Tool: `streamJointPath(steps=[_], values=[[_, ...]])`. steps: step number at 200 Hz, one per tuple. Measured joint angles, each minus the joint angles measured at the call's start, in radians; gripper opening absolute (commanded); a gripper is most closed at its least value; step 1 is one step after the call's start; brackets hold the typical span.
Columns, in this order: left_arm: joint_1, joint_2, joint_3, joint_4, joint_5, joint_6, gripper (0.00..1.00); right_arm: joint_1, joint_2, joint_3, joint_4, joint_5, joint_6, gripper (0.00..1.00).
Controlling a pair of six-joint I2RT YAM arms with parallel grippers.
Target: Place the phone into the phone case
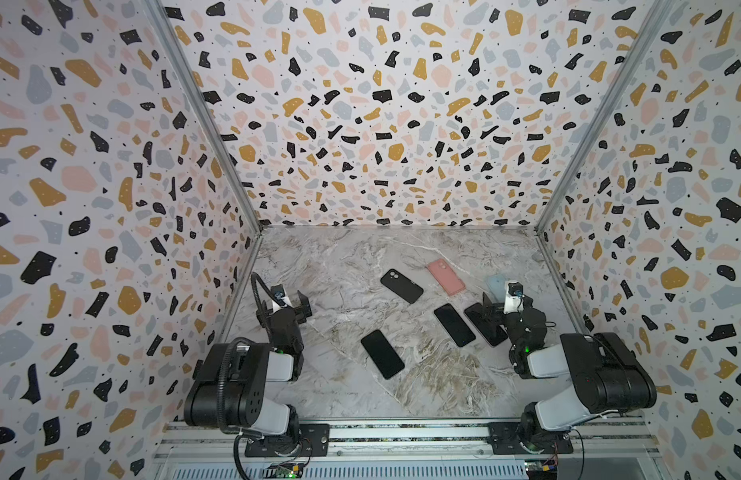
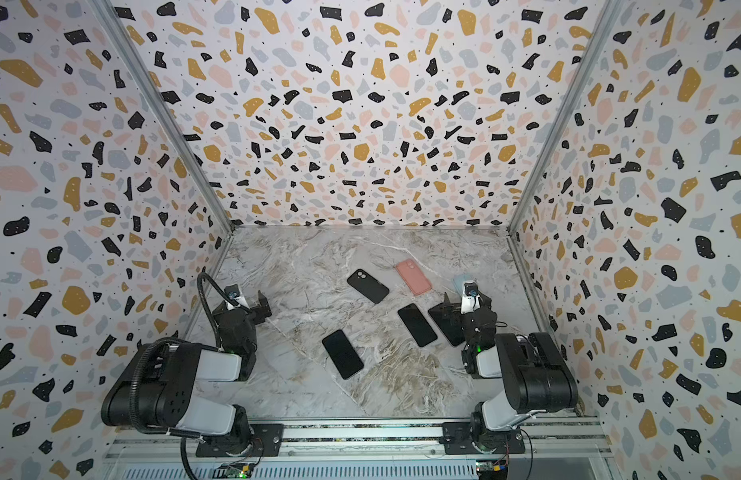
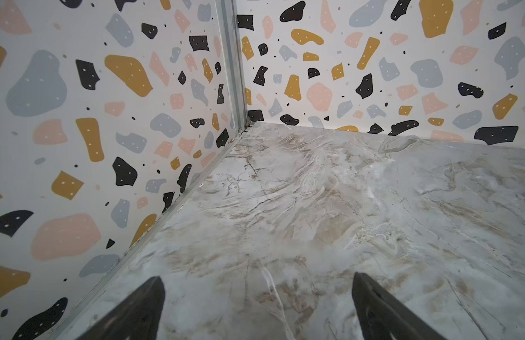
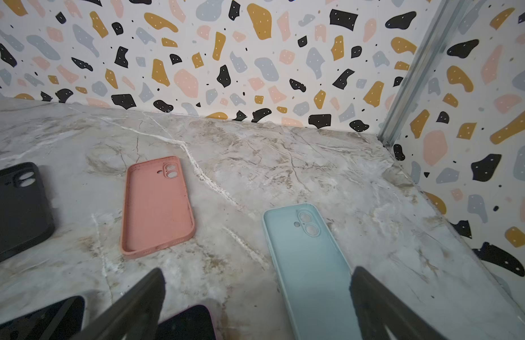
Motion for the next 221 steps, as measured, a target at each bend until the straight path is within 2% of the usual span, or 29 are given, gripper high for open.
streamJointPath(steps=[221], values=[[0.0,0.0,0.0,0.0,0.0,0.0,1.0,-0.023,0.0,-0.003,0.008,-0.042,0.01,0.99]])
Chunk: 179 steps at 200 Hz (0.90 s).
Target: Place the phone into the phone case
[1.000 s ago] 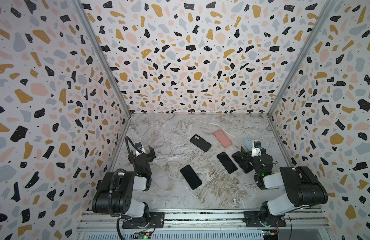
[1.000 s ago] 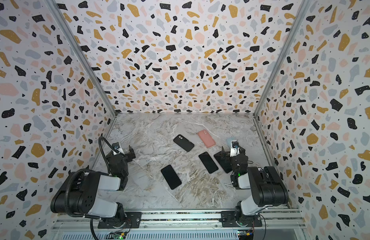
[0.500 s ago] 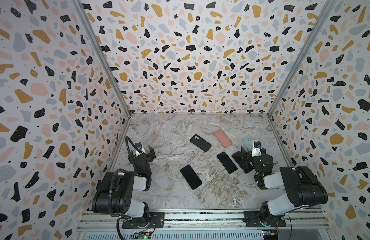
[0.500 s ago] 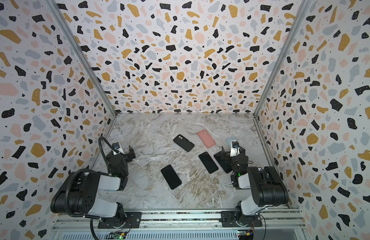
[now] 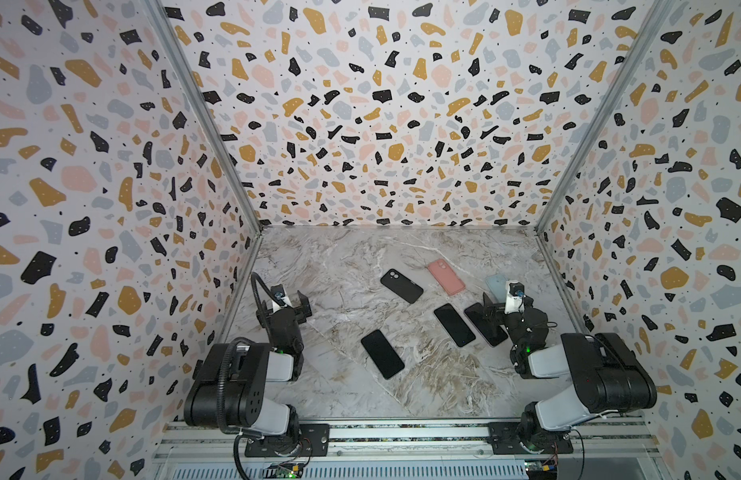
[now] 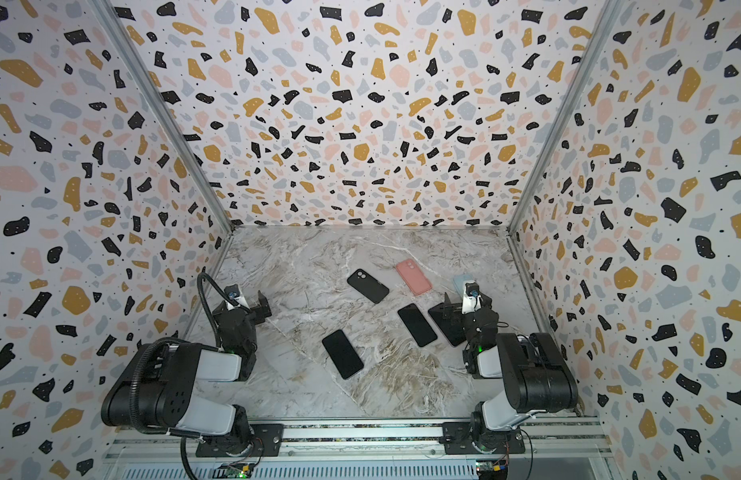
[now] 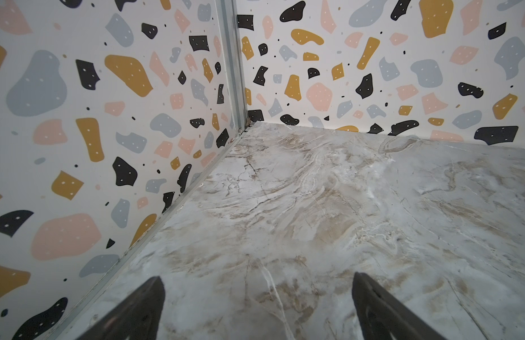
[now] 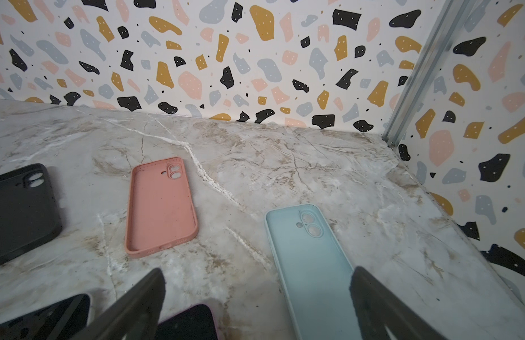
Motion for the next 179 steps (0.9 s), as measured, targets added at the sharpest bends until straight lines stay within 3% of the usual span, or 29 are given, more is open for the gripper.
streamJointPath(steps=[39,115,154,179], values=[[0.0,0.0,0.0,0.0,0.0,0.0,1.0,-0.026,0.0,-0.033,0.051,-0.04,0.01,0.99],[-0.013,-0.005,0.001,-0.005,-0.032,-0.001,1.0,0.006,-0.003,-0.048,0.073,0.057,0.033,0.99],[-0.039,-0.079,0.207,-0.329,-0.209,-0.079,1.0,0.037,-0.148,-0.014,-0.095,0.132,0.025,0.99],[-0.057,-0.146,0.271,-0.465,-0.254,-0.164,1.0,0.142,-0.279,0.098,-0.283,0.226,0.05,0.99]])
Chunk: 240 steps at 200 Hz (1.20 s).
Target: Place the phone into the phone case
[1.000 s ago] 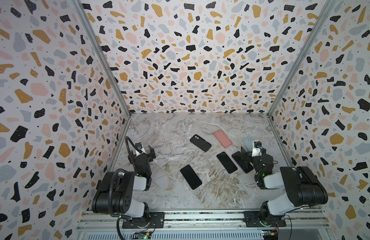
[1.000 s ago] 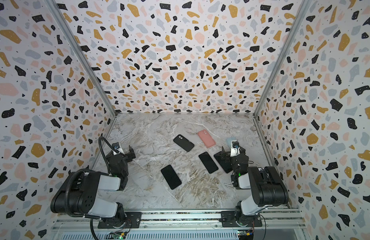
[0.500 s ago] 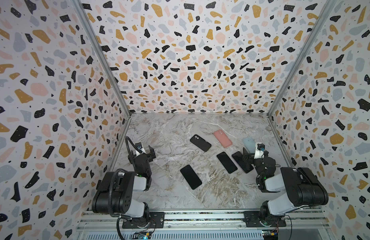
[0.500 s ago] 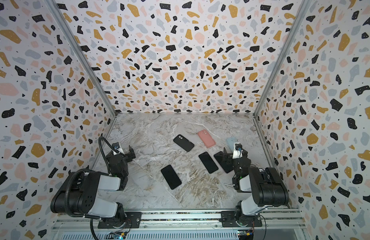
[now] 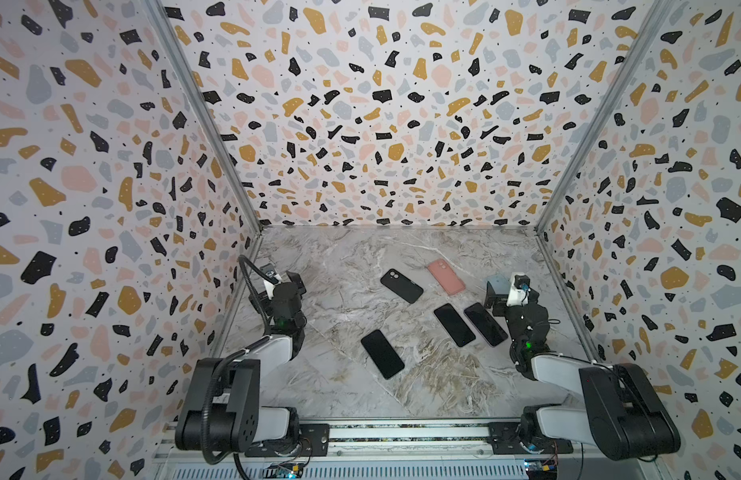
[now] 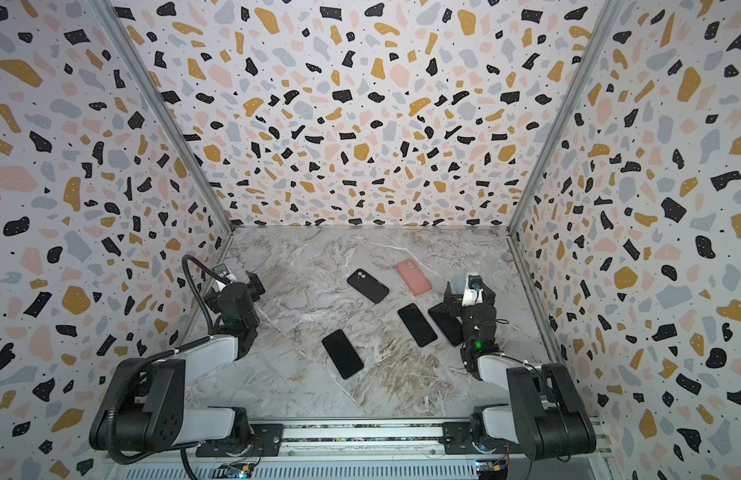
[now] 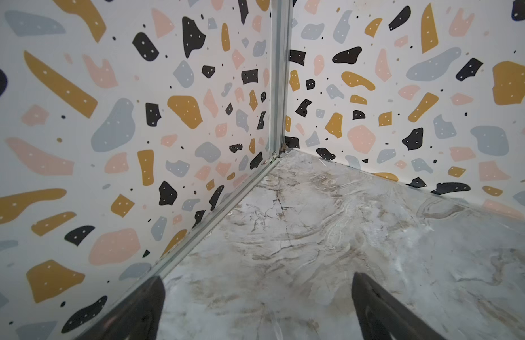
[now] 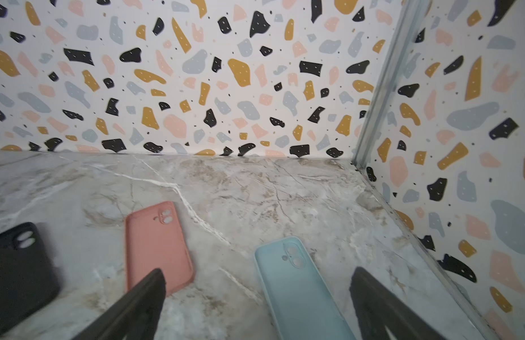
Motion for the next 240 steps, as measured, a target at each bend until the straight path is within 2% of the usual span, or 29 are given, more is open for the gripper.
streamJointPath(steps=[23,48,80,114,150,185,240], values=[[-0.024,-0.023,0.066,-0.182,-0.003,-0.113,1.0,0.091,-0.062,0.126,-0.17,0.008,0.105,0.99],[-0.092,-0.055,0.133,-0.373,0.039,-0.227,1.0,0.216,-0.057,0.192,-0.295,0.008,0.177,0.99],[-0.203,-0.122,0.163,-0.559,0.153,-0.341,1.0,0.413,0.034,0.249,-0.462,-0.02,0.219,0.99],[-0.296,-0.175,0.159,-0.722,0.288,-0.404,1.0,0.51,0.149,0.335,-0.621,-0.101,0.255,0.99],[-0.301,-0.258,0.119,-0.805,0.441,-0.43,0.98,0.628,0.213,0.399,-0.745,-0.135,0.256,0.99],[-0.302,-0.231,0.099,-0.855,0.586,-0.442,0.97,0.722,0.254,0.44,-0.838,-0.138,0.271,0.99],[-0.302,-0.214,0.068,-0.877,0.682,-0.441,0.97,0.77,0.29,0.454,-0.91,-0.142,0.277,1.0]])
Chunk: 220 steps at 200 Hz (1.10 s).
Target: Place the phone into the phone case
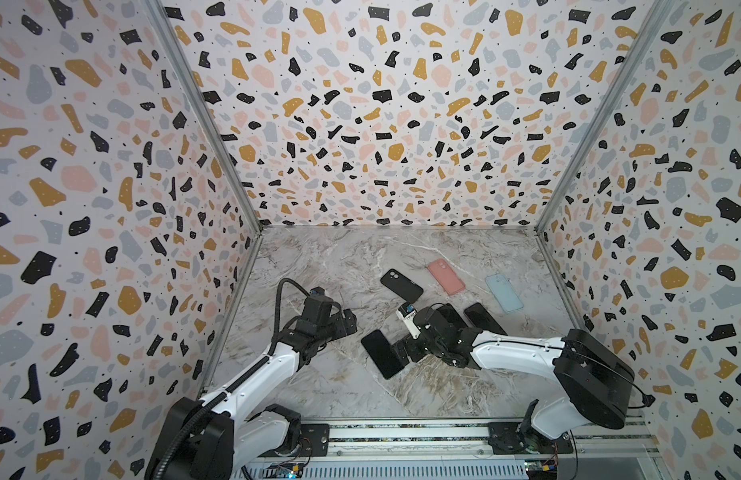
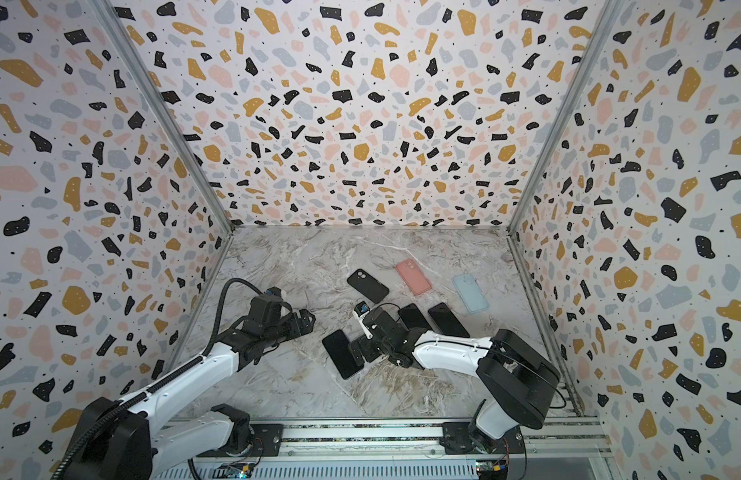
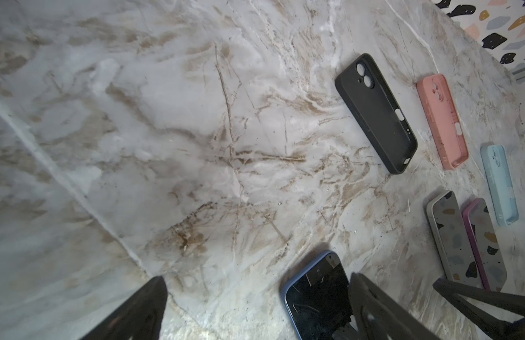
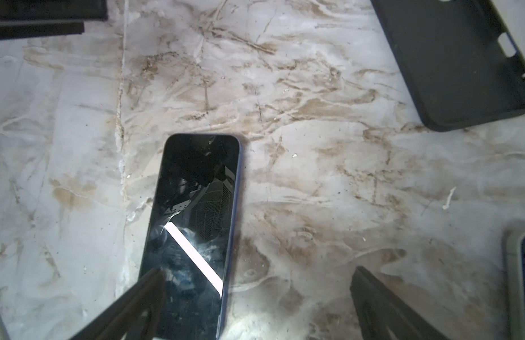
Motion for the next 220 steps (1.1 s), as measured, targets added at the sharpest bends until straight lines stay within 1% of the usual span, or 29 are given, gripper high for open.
streamJointPath(steps=[25,39,73,107,132,153,160,180,201,220], values=[[0.0,0.002,-0.004,0.001,0.022,0.002,0.97,-0.014,0.024,0.024,-0.019,0.002,-0.011,1.0],[0.0,0.01,-0.004,0.002,0.031,0.003,0.97,-0.04,0.042,0.05,-0.02,-0.002,-0.019,0.99],[0.0,0.056,0.002,0.002,0.05,0.024,0.97,-0.158,0.108,0.149,-0.019,-0.008,-0.044,0.97],[0.0,0.122,0.027,0.021,0.076,0.037,0.97,-0.264,0.237,0.303,-0.026,-0.013,-0.068,0.95],[0.0,0.167,0.053,0.042,0.096,0.048,0.97,-0.325,0.342,0.428,-0.042,-0.023,-0.08,0.89],[-0.001,0.191,0.073,0.054,0.106,0.055,0.97,-0.363,0.418,0.517,-0.056,-0.034,-0.088,0.81],[-0.001,0.196,0.079,0.056,0.108,0.056,0.97,-0.373,0.441,0.542,-0.063,-0.039,-0.093,0.79],[-0.002,0.206,0.083,0.072,0.116,0.062,0.97,-0.395,0.497,0.608,-0.08,-0.048,-0.105,0.69],[-0.002,0.216,0.083,0.082,0.124,0.066,0.97,-0.407,0.555,0.674,-0.108,-0.063,-0.116,0.6],[-0.002,0.22,0.083,0.088,0.13,0.067,0.97,-0.412,0.597,0.723,-0.13,-0.072,-0.124,0.58]])
